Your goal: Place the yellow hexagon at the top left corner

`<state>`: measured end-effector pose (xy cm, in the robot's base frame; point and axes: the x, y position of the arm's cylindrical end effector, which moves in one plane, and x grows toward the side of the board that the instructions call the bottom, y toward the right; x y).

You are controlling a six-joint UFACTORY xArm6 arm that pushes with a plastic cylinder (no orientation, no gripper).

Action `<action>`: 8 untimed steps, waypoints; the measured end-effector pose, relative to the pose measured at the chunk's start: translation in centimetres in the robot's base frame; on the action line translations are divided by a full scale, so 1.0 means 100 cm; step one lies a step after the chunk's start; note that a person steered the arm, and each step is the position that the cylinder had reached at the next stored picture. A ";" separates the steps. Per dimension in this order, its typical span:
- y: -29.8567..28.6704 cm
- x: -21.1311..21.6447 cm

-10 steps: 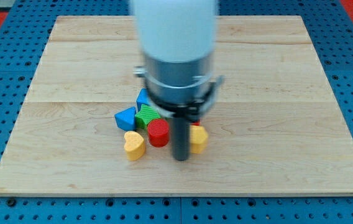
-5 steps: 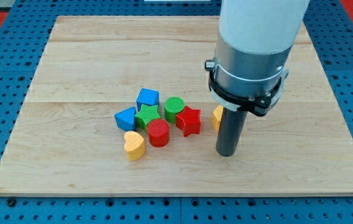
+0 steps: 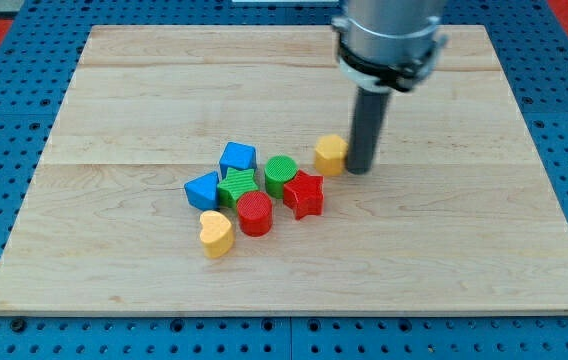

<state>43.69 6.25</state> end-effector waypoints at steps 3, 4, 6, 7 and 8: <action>-0.188 -0.073; -0.250 -0.111; -0.269 -0.142; -0.272 -0.171; -0.273 -0.170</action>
<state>26.65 -21.07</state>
